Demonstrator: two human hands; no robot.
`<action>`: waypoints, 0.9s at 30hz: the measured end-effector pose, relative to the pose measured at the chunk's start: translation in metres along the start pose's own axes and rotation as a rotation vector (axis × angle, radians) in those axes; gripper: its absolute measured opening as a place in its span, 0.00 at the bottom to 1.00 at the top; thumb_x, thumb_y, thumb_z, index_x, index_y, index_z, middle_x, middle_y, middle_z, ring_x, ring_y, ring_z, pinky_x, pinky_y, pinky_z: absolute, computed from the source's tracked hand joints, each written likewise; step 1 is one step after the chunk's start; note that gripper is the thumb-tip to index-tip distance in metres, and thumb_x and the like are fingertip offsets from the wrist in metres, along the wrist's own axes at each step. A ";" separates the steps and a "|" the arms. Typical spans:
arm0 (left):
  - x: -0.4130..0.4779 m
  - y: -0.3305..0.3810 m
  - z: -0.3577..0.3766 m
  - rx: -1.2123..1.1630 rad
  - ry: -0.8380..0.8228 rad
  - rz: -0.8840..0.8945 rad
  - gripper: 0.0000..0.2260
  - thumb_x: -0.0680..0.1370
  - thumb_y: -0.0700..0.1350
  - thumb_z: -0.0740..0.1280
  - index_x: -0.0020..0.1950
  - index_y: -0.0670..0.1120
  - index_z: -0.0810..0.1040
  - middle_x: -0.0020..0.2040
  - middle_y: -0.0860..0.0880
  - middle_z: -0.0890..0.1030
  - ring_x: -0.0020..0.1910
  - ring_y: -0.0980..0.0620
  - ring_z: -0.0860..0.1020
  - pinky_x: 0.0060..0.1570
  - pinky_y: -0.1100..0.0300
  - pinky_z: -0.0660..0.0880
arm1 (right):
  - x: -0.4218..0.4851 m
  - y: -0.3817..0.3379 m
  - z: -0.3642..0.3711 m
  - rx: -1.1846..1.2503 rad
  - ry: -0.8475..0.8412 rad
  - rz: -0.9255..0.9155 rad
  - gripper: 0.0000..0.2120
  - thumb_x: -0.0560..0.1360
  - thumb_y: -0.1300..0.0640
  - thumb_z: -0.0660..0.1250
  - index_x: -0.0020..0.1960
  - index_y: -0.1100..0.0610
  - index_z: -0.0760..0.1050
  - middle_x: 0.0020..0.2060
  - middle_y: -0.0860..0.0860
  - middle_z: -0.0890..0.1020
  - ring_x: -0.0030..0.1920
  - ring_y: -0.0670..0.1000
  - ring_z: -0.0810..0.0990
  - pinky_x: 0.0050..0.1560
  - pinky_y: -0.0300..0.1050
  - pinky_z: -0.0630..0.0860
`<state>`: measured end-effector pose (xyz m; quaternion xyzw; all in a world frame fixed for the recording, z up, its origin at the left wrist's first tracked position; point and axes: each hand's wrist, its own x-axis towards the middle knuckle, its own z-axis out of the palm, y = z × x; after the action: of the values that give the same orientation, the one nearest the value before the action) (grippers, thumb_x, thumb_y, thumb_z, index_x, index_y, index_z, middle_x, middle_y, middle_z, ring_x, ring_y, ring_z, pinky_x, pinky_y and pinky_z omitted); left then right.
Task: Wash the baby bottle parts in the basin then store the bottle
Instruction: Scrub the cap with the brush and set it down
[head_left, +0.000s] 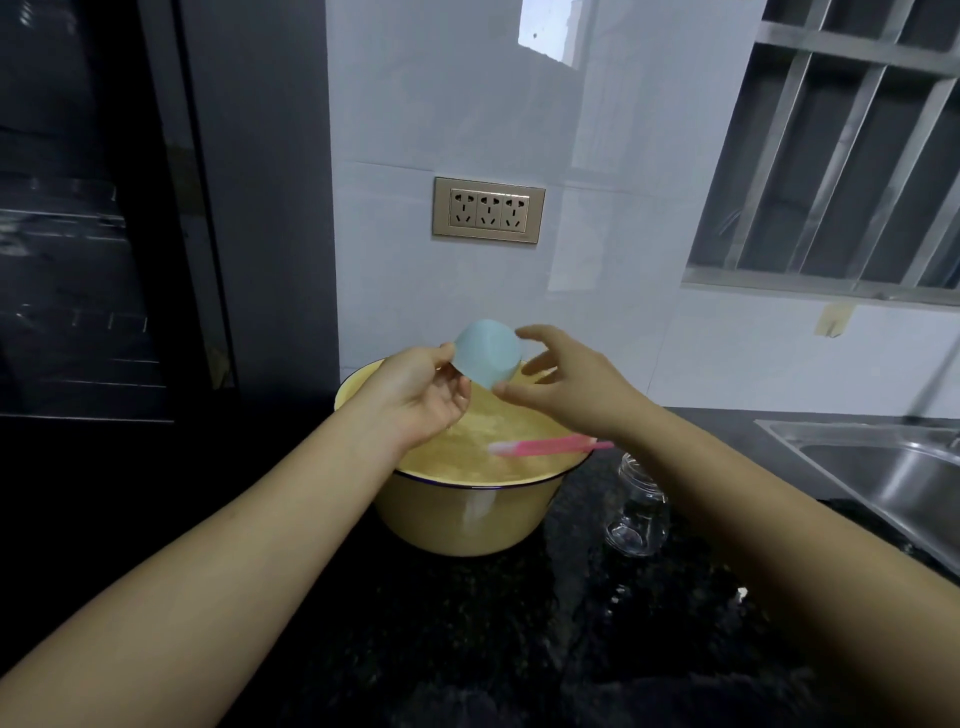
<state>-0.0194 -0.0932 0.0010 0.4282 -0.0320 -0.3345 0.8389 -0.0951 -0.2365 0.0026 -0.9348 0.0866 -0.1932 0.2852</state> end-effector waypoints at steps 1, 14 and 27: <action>-0.001 -0.001 0.001 0.007 -0.016 -0.015 0.07 0.81 0.40 0.57 0.48 0.43 0.73 0.43 0.49 0.77 0.37 0.56 0.72 0.34 0.67 0.68 | -0.001 -0.002 0.000 0.066 -0.012 -0.025 0.35 0.68 0.45 0.74 0.71 0.44 0.63 0.55 0.49 0.77 0.53 0.50 0.80 0.57 0.44 0.74; -0.015 -0.007 -0.005 0.574 -0.010 0.050 0.07 0.78 0.38 0.62 0.48 0.45 0.79 0.39 0.52 0.81 0.36 0.56 0.78 0.37 0.65 0.74 | -0.011 -0.017 -0.008 -0.122 -0.071 -0.211 0.32 0.64 0.53 0.77 0.65 0.43 0.70 0.55 0.52 0.76 0.54 0.51 0.74 0.53 0.43 0.70; -0.036 -0.005 -0.005 0.833 -0.085 0.296 0.06 0.75 0.40 0.69 0.51 0.46 0.81 0.44 0.51 0.82 0.43 0.54 0.80 0.57 0.55 0.75 | -0.043 0.005 -0.023 0.149 0.168 -0.056 0.28 0.66 0.49 0.76 0.64 0.46 0.72 0.53 0.45 0.77 0.50 0.46 0.76 0.46 0.33 0.71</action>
<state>-0.0485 -0.0709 0.0023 0.7063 -0.2593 -0.1868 0.6317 -0.1441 -0.2401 0.0035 -0.8936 0.0695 -0.2848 0.3399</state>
